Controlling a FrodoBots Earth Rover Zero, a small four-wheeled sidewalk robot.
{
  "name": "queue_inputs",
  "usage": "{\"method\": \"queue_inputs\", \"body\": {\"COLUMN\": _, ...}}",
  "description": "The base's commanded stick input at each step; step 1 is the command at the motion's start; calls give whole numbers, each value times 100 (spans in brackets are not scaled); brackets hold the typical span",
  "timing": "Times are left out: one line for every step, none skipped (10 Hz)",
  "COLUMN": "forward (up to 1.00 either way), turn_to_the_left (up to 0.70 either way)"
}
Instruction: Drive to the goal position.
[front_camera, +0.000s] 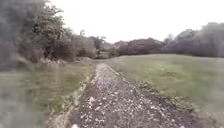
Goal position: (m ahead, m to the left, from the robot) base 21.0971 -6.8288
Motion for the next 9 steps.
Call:
{"method": "queue_inputs", "body": {"forward": 100, "turn_to_the_left": 0}}
{"method": "queue_inputs", "body": {"forward": 100, "turn_to_the_left": 0}}
{"method": "queue_inputs", "body": {"forward": 100, "turn_to_the_left": 0}}
{"method": "queue_inputs", "body": {"forward": 100, "turn_to_the_left": 0}}
{"method": "queue_inputs", "body": {"forward": 100, "turn_to_the_left": 0}}
{"method": "queue_inputs", "body": {"forward": 100, "turn_to_the_left": 0}}
{"method": "queue_inputs", "body": {"forward": 100, "turn_to_the_left": 0}}
{"method": "queue_inputs", "body": {"forward": 100, "turn_to_the_left": 0}}
{"method": "queue_inputs", "body": {"forward": 100, "turn_to_the_left": 0}}
